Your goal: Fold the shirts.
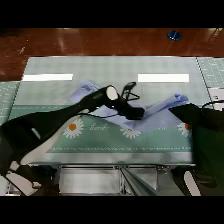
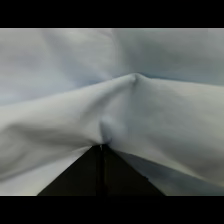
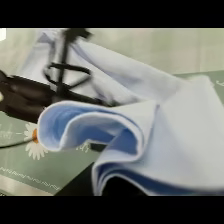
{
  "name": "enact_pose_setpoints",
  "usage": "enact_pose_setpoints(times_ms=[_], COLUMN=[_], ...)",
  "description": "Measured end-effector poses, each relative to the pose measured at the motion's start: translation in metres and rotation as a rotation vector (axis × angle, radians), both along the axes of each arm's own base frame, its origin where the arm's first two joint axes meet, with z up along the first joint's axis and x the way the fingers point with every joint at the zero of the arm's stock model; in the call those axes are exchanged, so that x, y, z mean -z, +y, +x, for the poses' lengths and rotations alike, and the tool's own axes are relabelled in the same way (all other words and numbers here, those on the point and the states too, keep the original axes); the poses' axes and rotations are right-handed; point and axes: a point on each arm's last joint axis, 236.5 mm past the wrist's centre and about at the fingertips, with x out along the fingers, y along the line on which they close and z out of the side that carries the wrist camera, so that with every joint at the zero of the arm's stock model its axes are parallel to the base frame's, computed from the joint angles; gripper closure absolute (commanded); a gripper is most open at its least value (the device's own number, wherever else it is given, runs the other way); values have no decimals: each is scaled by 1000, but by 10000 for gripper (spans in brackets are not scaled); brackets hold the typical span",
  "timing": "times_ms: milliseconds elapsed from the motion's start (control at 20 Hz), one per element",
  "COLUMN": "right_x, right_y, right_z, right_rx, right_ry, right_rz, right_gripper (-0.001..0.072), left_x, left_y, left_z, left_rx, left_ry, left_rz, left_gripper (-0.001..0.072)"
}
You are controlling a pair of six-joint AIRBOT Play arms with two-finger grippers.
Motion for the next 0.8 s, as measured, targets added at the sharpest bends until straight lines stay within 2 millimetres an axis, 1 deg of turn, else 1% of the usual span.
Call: enact_pose_setpoints(times_ms=[100,150,200,250,300,350,400,450,600,700,750,800], right_x=[-3,-5,-6,-6,-7,-9,-11,-12,-11,-6,-4,0], right_y=[3,3,4,4,5,7,10,13,34,52,63,76], right_z=[-1,-1,-1,-1,-1,-1,-1,0,6,16,24,33], right_rx=[-4,-4,-5,-6,-7,-11,-19,-31,-88,-134,-158,-185], right_ry=[-8,-13,-16,-18,-20,-23,-29,-34,-33,-24,-18,-9], right_rz=[13,17,21,23,28,33,42,51,86,100,106,105], right_gripper=[690,690,690,690,690,691,690,690,690,690,690,690], left_x=[2,1,-2,-7,-12,-19,-26,-35,-71,-108,-129,-150], left_y=[-20,-24,-27,-26,-19,-9,5,26,103,163,194,222], left_z=[-22,-26,-22,-14,-5,11,29,47,93,116,123,125], left_rx=[69,92,91,84,85,71,52,37,-15,-79,-123,-163], left_ry=[27,32,24,19,19,8,-8,-21,-85,-160,-207,-254], left_rz=[-7,-11,-22,-31,-37,-43,-41,-31,19,60,77,94], left_gripper=[695,695,695,695,695,695,695,695,695,695,695,695])
